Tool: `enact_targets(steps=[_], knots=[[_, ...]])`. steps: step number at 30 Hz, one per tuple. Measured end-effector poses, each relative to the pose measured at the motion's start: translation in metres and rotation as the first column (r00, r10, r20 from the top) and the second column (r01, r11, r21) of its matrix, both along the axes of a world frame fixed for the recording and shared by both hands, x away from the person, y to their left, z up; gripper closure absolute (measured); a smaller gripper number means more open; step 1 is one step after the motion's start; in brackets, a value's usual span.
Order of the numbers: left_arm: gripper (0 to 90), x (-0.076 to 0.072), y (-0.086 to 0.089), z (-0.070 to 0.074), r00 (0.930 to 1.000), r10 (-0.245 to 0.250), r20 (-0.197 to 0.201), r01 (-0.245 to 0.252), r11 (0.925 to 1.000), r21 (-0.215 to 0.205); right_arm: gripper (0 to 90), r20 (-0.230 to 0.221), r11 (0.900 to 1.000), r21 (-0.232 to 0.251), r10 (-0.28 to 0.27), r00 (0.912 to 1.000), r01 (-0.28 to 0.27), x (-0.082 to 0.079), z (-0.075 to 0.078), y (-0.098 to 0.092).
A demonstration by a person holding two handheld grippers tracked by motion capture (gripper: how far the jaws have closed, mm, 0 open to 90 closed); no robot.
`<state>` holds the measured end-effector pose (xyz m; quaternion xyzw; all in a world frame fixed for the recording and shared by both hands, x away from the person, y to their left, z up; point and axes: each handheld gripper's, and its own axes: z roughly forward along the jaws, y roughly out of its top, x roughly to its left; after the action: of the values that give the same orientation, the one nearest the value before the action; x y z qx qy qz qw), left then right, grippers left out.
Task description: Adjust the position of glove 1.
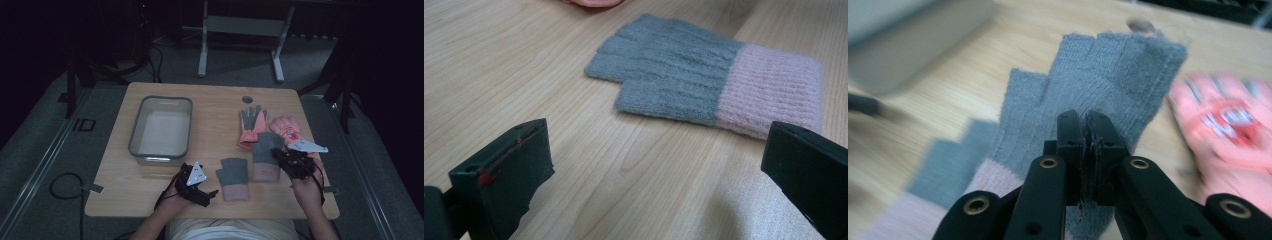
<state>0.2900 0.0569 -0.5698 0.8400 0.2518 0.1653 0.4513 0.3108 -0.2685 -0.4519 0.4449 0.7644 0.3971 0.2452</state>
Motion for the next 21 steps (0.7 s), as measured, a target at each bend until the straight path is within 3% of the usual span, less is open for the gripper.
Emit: enact_targets(steps=[4,11,21], knots=[[0.0,0.000,0.000,0.000,1.0000,-0.002,0.000,0.002,1.0000,0.001,85.3,-0.010,0.996,0.045,0.076,0.9971,-0.075,-0.003,0.004,0.023],[0.0,0.000,0.000,0.000,1.0000,-0.004,-0.003,0.004,1.0000,0.000,85.3,-0.092,0.988,0.051,0.150,0.9845,-0.145,-0.005,-0.019,0.050],[0.0,0.000,0.000,0.000,1.0000,-0.002,-0.001,0.002,1.0000,0.002,85.2,-0.145,0.979,0.070,0.202,0.9685,-0.194,-0.004,-0.041,0.063]])
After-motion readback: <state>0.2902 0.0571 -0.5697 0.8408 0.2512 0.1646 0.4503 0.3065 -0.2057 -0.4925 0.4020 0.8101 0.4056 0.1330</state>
